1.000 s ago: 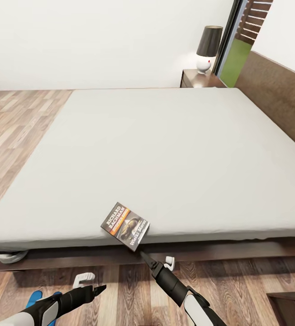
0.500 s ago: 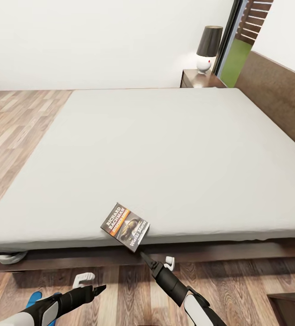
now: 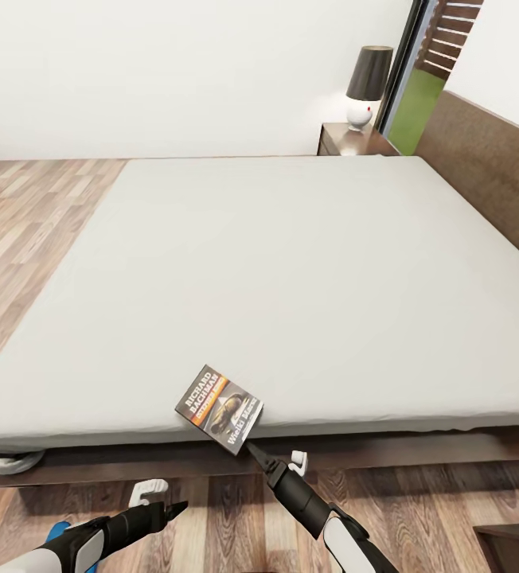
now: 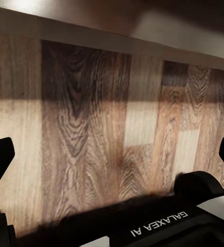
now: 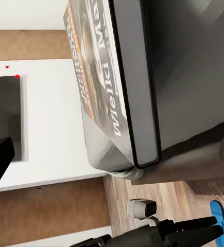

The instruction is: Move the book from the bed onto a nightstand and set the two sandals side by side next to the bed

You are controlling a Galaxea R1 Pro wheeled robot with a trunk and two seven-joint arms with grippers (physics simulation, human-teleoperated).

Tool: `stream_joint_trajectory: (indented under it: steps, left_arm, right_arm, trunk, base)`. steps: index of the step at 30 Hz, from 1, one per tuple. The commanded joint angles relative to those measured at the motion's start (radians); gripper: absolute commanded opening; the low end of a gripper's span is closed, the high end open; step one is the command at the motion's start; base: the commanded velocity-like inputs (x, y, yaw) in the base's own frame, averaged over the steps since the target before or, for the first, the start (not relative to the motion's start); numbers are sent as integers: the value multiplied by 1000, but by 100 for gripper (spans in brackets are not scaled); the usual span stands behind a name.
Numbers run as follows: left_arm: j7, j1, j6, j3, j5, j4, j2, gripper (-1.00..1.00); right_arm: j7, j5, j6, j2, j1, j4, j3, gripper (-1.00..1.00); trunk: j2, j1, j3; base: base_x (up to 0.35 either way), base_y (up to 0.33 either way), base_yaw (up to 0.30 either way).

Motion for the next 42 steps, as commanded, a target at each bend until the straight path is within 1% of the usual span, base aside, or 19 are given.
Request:
stream_joint_trajectory:
  steps: [1, 6, 14, 42]
  left_arm:
    - [-4, 0, 0, 4, 0, 1, 0, 100]
    - [-4, 0, 0, 4, 0, 1, 0, 100]
    - [-4, 0, 0, 4, 0, 1, 0, 100]
    - [-5, 0, 0, 4, 0, 1, 0, 100]
  right_arm:
    - [2, -10, 9, 0, 0, 0, 1, 100]
    - [2, -11, 9, 0, 0, 0, 1, 100]
    - [2, -11, 9, 0, 0, 0, 1, 100]
    - [2, -11, 10, 0, 0, -1, 1, 100]
  trunk:
    - [0, 0, -1]
    - [0, 0, -1]
    - [0, 0, -1]
    - [0, 0, -1]
  base:
    - [2, 0, 0]
    - [12, 0, 0]
    - [119, 0, 0]
    - [10, 26, 0]
